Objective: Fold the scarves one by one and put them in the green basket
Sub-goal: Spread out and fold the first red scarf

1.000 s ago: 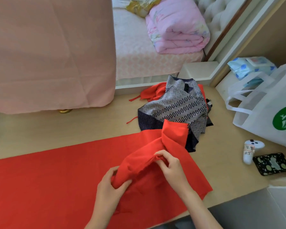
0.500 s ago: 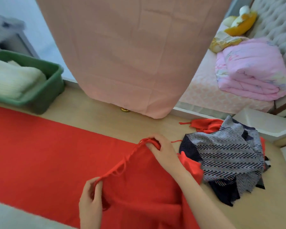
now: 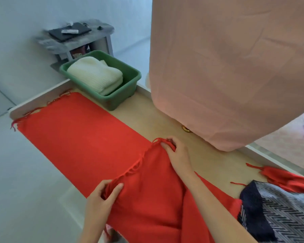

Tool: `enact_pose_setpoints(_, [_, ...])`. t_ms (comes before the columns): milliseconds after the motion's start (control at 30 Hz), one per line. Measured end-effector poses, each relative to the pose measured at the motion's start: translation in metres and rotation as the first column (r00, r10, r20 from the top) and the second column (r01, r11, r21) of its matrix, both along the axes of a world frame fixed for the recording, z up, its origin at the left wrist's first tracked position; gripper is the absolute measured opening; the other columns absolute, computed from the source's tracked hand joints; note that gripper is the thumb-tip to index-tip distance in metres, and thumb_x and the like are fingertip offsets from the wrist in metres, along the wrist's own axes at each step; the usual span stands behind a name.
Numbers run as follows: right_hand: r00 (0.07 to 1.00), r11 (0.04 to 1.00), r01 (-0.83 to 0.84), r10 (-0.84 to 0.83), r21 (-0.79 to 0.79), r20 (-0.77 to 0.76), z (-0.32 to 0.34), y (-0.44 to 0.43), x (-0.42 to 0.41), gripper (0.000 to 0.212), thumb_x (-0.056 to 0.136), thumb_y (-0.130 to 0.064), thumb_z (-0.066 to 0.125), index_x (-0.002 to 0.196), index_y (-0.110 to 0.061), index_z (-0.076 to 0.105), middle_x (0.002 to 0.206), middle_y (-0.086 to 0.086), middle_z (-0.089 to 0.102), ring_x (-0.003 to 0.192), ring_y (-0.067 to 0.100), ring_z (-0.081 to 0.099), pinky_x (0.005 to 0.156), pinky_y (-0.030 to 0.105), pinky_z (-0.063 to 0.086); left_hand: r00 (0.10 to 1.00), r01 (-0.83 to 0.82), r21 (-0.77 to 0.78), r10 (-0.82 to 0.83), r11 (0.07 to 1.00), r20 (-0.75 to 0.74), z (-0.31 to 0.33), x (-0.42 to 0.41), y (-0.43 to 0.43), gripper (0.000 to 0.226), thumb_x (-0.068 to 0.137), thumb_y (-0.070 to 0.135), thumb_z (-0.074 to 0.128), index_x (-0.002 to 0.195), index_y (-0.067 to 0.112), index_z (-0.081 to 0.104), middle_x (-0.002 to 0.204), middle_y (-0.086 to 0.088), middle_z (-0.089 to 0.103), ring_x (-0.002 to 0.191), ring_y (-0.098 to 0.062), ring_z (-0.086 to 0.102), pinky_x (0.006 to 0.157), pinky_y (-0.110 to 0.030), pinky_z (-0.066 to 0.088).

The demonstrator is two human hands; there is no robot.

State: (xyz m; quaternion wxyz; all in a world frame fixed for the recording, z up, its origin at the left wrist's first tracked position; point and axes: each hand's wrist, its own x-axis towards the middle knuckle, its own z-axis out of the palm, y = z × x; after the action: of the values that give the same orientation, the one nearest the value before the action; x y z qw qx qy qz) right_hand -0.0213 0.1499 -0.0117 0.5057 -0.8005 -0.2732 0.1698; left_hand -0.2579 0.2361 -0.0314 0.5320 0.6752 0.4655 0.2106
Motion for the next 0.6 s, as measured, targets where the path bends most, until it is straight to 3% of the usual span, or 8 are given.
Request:
enact_pose_setpoints(100, [0.999, 0.999, -0.030, 0.029, 0.038, 0.013, 0.003, 0.048, -0.006, 0.006, 0.090, -0.025, 0.063, 0.093, -0.020, 0.064, 0.088, -0.008, 0.067, 0.086, 0.005, 0.062, 0.076, 0.025, 0.047, 1.000, -0.008, -0.037, 0.009, 0.999, 0.028, 0.002, -0.009, 0.032, 0.021, 0.071, 0.027, 0.082, 0.079, 0.037, 0.065, 0.073, 0.014, 0.068, 0.069, 0.000, 0.060, 0.065, -0.014, 0.045])
enact_pose_setpoints(233, [0.996, 0.996, -0.065, 0.061, 0.063, 0.071, 0.007, 0.119, -0.017, 0.006, 0.090, -0.025, 0.063, 0.094, -0.020, 0.064, 0.087, -0.008, 0.066, 0.083, 0.004, 0.061, 0.075, 0.025, 0.047, 0.995, -0.070, -0.054, 0.073, 0.996, 0.071, -0.003, -0.025, 0.093, 0.023, 0.078, 0.017, 0.077, 0.078, 0.037, 0.066, 0.072, 0.014, 0.068, 0.067, 0.000, 0.058, 0.064, -0.010, 0.043])
enact_pose_setpoints(433, [0.972, 0.992, -0.114, 0.102, 0.049, 0.210, 0.008, 0.245, -0.039, 0.005, 0.091, -0.027, 0.062, 0.092, -0.022, 0.060, 0.080, -0.012, 0.064, 0.077, 0.005, 0.060, 0.070, 0.029, 0.048, 0.966, -0.221, -0.067, 0.228, 0.973, 0.121, -0.006, -0.041, 0.211, 0.012, 0.091, 0.011, 0.062, 0.084, 0.017, 0.069, 0.076, 0.013, 0.069, 0.069, 0.007, 0.057, 0.064, -0.005, 0.042])
enact_pose_setpoints(533, [0.953, 0.990, -0.140, 0.129, 0.020, 0.275, 0.005, 0.309, -0.049, 0.005, 0.091, -0.024, 0.062, 0.094, -0.021, 0.060, 0.078, -0.021, 0.059, 0.077, 0.002, 0.058, 0.067, 0.024, 0.044, 0.950, -0.288, -0.056, 0.293, 0.956, 0.108, -0.006, -0.048, 0.269, 0.013, 0.092, 0.013, 0.060, 0.086, 0.020, 0.068, 0.079, 0.006, 0.069, 0.069, 0.009, 0.058, 0.059, -0.003, 0.043])
enact_pose_setpoints(600, [0.940, 0.987, -0.159, 0.155, -0.011, 0.304, 0.004, 0.349, -0.053, 0.005, 0.091, -0.023, 0.062, 0.095, -0.021, 0.060, 0.078, -0.025, 0.057, 0.079, -0.002, 0.057, 0.068, 0.022, 0.041, 0.939, -0.322, -0.036, 0.324, 0.946, 0.112, -0.005, -0.051, 0.305, 0.016, 0.093, 0.011, 0.060, 0.086, 0.024, 0.067, 0.087, 0.008, 0.068, 0.074, 0.014, 0.058, 0.067, -0.001, 0.042])
